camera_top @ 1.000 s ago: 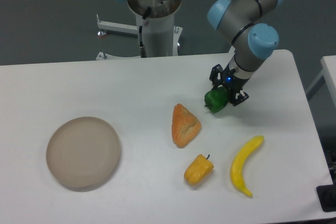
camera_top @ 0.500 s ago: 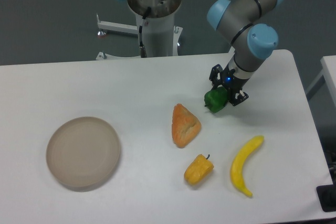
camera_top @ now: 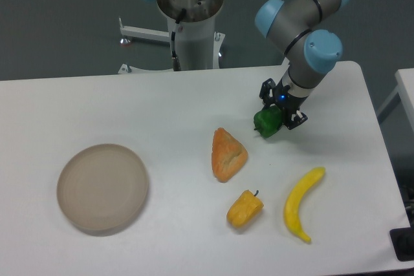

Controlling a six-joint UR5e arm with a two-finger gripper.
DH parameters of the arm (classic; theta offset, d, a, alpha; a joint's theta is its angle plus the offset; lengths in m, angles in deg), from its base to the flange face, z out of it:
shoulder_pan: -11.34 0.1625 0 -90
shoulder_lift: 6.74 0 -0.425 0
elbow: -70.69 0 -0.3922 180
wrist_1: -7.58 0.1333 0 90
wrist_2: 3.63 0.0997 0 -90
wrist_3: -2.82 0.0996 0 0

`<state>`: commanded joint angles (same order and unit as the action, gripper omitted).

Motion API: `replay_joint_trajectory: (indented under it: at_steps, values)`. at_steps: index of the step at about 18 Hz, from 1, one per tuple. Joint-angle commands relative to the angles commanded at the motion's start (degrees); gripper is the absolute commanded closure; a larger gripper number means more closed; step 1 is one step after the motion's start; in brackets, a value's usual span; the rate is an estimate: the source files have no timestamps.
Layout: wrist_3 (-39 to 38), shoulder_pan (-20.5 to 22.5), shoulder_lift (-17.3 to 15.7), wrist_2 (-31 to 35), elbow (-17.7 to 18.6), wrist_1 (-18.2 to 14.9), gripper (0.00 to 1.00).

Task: Place the green pepper on the table
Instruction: 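Hold the green pepper low above the table beside the bread roll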

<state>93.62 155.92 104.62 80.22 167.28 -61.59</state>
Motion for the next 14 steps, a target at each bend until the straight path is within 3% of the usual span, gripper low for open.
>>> replay_joint_trajectory:
  at_steps: [11, 14]
  values:
    - [0.09, 0.00, 0.09, -0.18, 0.09, 0.09, 0.42]
    - [0.17, 0.00, 0.09, -0.18, 0.00, 0.00, 0.30]
